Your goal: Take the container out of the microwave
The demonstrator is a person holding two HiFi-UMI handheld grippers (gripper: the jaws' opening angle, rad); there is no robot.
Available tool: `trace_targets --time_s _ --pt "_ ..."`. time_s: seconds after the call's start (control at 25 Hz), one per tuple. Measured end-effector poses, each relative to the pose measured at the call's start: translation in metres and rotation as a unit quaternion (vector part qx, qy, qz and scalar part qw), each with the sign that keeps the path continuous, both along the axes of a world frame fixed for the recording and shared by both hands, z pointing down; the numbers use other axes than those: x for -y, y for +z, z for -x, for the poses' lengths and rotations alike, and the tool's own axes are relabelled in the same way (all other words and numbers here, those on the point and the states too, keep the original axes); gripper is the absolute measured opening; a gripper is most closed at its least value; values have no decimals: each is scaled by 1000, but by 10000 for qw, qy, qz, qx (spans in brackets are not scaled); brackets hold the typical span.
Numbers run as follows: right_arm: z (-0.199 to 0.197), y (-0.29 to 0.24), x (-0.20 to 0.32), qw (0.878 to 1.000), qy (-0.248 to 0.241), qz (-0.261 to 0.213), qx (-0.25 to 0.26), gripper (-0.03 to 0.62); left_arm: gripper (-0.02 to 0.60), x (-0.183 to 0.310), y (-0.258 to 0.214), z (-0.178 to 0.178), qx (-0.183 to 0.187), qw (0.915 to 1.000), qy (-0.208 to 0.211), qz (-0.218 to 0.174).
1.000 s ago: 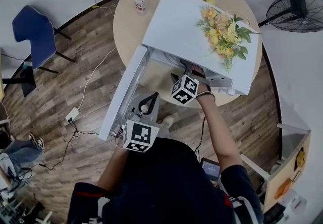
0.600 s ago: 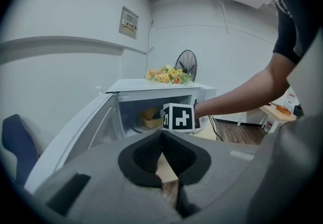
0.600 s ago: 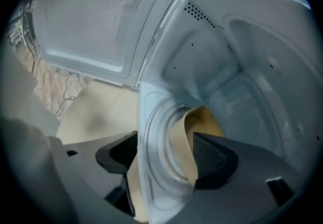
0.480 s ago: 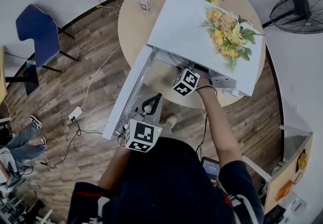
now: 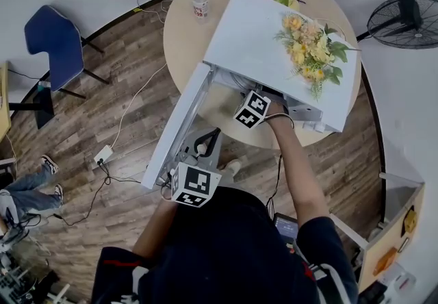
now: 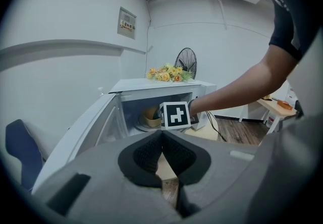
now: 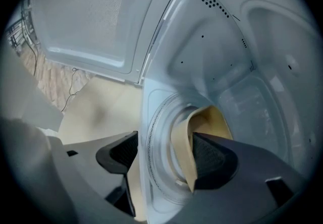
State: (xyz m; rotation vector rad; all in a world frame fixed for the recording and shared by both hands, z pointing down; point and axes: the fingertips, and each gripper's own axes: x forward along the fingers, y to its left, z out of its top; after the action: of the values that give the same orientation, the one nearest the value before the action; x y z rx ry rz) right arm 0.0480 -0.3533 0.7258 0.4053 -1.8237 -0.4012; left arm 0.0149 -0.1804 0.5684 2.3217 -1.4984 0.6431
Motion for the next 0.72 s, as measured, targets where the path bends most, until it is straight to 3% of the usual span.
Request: trace_targets --time_s 0.36,0.52,0.72 --pt "0 -1 -5 9997 -184 34 -185 297 12 2 -3 0 23 10000 20 -38" --pt "2 -4 -6 9996 -221 -23 -148 209 12 2 -4 0 40 10000 30 -60" --pt "2 -8 -10 9998 -180 54 -69 172 12 3 -10 1 89 9999 59 -129"
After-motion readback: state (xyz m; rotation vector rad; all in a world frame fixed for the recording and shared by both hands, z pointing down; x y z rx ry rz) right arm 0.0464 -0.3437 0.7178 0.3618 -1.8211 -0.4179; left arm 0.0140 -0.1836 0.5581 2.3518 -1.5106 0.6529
